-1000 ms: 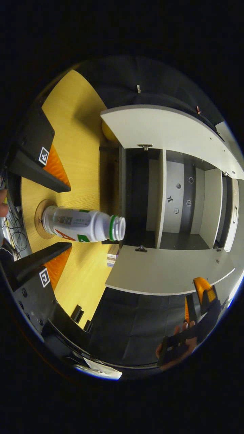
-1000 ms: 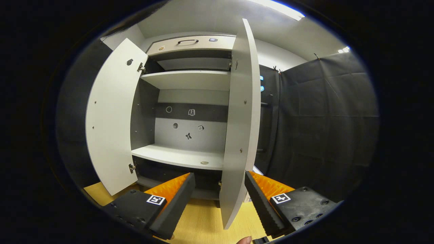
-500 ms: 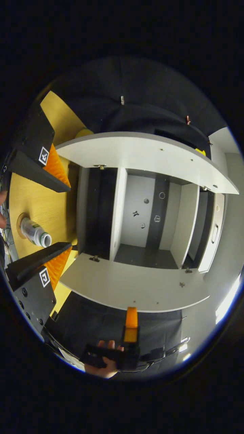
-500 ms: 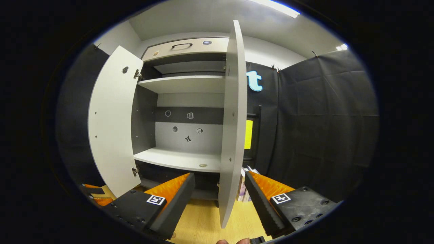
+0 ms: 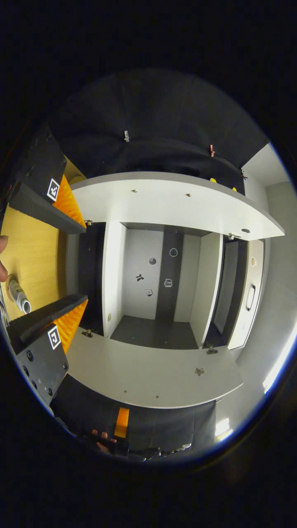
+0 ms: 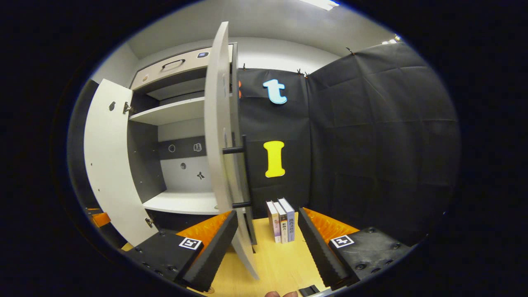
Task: Grasp the bottle in the cabinet with the left hand and place it on the coaster, then close the right door with the right hand and the left door with the left hand.
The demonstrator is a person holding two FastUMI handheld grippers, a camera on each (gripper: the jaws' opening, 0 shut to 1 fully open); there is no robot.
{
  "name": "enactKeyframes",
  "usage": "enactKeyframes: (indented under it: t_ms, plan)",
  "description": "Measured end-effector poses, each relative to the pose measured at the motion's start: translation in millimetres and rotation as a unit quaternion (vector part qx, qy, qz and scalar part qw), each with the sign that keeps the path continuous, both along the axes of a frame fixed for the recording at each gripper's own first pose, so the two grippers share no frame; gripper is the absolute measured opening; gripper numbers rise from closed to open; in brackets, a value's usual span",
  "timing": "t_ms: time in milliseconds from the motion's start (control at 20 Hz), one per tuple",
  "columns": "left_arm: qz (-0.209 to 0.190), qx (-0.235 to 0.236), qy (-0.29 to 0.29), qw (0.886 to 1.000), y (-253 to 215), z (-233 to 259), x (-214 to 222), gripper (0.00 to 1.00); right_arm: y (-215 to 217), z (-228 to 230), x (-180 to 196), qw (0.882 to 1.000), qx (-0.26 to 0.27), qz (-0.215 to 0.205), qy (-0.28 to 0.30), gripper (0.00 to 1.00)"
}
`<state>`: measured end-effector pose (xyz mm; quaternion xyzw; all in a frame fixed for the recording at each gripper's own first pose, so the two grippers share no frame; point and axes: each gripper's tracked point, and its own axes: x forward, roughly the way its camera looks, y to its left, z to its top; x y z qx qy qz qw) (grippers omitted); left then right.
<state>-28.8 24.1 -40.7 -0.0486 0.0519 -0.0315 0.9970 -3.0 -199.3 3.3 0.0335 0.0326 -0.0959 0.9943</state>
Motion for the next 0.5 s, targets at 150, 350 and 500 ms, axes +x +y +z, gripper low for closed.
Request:
enactKeyframes:
  t_ms: [150, 350, 500]
  plan:
    - [0.012, 0.005, -0.009, 1.000, 12.2, 9.0, 3.9, 0.94, -25.3, 5.8, 15.3, 1.000, 0.001, -0.020, -0.003, 0.98]
    - [0.015, 0.009, -0.009, 1.000, 19.3, 10.3, 5.2, 0.93, -31.0, -0.5, 39.4, 1.000, 0.009, -0.014, 0.009, 0.97]
    - [0.018, 0.013, -0.010, 1.000, 24.4, 12.2, 6.0, 0.93, -14.9, -0.4, 49.5, 1.000, 0.015, 0.008, 0.010, 0.98]
